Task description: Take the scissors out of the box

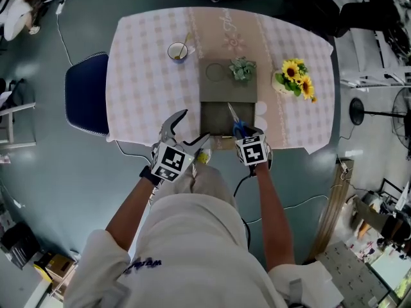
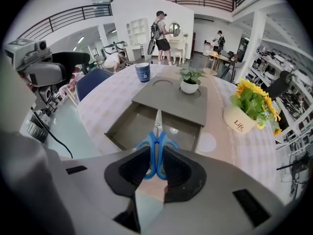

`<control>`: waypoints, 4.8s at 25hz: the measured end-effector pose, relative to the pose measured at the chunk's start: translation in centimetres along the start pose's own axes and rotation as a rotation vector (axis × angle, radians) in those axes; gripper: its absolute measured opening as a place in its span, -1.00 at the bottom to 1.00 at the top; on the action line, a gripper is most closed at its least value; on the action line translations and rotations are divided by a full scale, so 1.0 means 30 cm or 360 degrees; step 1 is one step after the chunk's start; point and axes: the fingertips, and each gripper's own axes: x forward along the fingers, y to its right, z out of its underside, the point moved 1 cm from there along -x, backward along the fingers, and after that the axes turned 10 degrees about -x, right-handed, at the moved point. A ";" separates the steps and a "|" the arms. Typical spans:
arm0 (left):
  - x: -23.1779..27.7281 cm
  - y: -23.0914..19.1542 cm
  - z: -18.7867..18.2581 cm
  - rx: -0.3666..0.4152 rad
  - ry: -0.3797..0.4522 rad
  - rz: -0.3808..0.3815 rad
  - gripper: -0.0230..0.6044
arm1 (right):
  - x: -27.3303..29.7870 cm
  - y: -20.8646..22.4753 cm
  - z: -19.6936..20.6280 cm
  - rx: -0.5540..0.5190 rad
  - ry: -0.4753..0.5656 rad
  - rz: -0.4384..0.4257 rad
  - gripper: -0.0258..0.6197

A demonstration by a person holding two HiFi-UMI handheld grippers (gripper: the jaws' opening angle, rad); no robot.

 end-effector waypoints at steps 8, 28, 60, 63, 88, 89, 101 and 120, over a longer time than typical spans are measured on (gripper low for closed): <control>-0.003 0.009 -0.014 -0.0003 0.0006 -0.0003 0.29 | -0.057 0.014 -0.032 0.0095 0.0087 0.0010 -0.65; 0.018 0.001 -0.189 0.0105 0.0132 -0.0012 0.28 | -0.210 0.107 -0.157 0.0212 0.0315 0.0074 -0.65; 0.063 -0.111 -0.476 0.0137 0.0359 -0.0033 0.25 | -0.406 0.195 -0.445 0.0312 0.0708 0.0252 -0.65; 0.063 -0.118 -0.489 0.0140 0.0379 -0.0032 0.25 | -0.423 0.207 -0.470 0.0325 0.0754 0.0268 -0.65; -0.054 -0.075 -0.776 0.0233 0.0622 -0.0021 0.25 | -0.733 0.250 -0.708 0.0284 0.1190 0.0437 -0.65; -0.059 -0.075 -0.783 0.0237 0.0632 -0.0023 0.25 | -0.743 0.252 -0.711 0.0286 0.1207 0.0438 -0.65; -0.082 -0.061 -0.838 0.0268 0.0675 -0.0045 0.25 | -0.827 0.258 -0.739 0.0301 0.1294 0.0447 -0.65; -0.273 -0.101 -1.072 0.0283 0.0715 -0.0213 0.12 | -1.166 0.236 -0.896 0.0121 0.1435 0.0617 -0.65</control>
